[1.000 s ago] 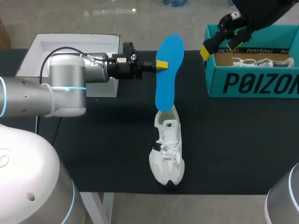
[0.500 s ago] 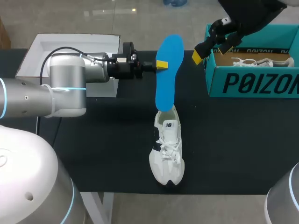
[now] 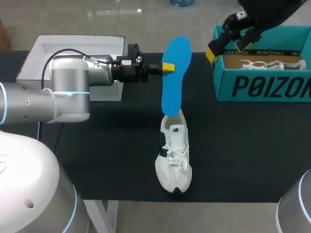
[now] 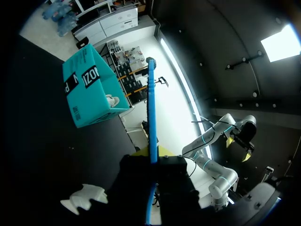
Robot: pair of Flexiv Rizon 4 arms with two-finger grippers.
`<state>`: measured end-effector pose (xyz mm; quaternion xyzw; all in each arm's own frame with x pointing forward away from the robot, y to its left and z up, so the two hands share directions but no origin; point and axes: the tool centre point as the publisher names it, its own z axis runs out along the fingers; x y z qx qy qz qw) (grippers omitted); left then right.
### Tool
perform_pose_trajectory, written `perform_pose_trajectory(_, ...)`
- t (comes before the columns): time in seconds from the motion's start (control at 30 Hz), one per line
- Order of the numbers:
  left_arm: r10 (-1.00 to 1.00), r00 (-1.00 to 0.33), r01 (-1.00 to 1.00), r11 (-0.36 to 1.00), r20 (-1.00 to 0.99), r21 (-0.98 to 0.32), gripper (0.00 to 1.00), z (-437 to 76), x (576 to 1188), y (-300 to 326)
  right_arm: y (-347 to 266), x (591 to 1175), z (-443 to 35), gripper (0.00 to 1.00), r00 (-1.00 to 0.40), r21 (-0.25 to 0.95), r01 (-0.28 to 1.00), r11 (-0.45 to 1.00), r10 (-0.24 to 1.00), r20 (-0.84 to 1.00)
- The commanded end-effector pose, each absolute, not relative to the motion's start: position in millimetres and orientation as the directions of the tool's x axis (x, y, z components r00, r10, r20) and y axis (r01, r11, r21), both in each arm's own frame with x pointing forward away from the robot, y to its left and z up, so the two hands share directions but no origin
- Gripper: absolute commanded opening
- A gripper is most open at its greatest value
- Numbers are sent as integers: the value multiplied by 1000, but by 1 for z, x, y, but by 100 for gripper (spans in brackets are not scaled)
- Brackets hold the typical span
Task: Take the shoe out of the shoebox, open the shoe tongue, remove and reinsert the insole, then place the shoe into the shoebox
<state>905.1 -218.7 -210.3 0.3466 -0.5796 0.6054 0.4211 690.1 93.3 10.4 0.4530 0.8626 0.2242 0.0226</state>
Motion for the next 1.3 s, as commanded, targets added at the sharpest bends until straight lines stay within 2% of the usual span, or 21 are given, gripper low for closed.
perform_pose_trajectory(0.03,106,-405,-912,28,908,-410,0,-211,905,-219,96,693,12,100,-588,399,774,491,792,164)
perform_pose_trajectory(0.67,106,-405,-912,28,908,-410,0,-211,905,-219,96,693,12,100,-588,399,774,491,792,164)
perform_pose_trajectory(0.73,203,-517,-850,-3,832,-528,0,-200,904,-224,96,693,12,100,-588,399,774,491,792,164)
perform_pose_trajectory(0.83,221,-707,-693,-33,671,-720,0,-188,898,-221,96,693,12,100,-588,399,774,491,792,164)
perform_pose_trajectory(0.93,247,-832,-524,-57,496,-850,0,-190,885,-219,96,693,12,100,-588,399,774,491,792,164)
perform_pose_trajectory(0.97,256,-856,-485,-98,448,-869,0,-189,881,-215,96,693,12,100,-588,399,774,491,792,164)
perform_pose_trajectory(1.07,262,-919,-333,-113,295,-936,0,-188,866,-209,96,693,12,100,-588,399,774,491,792,164)
perform_pose_trajectory(1.3,279,-950,-188,-159,139,-969,0,-169,846,-204,96,693,12,100,-588,399,774,491,792,164)
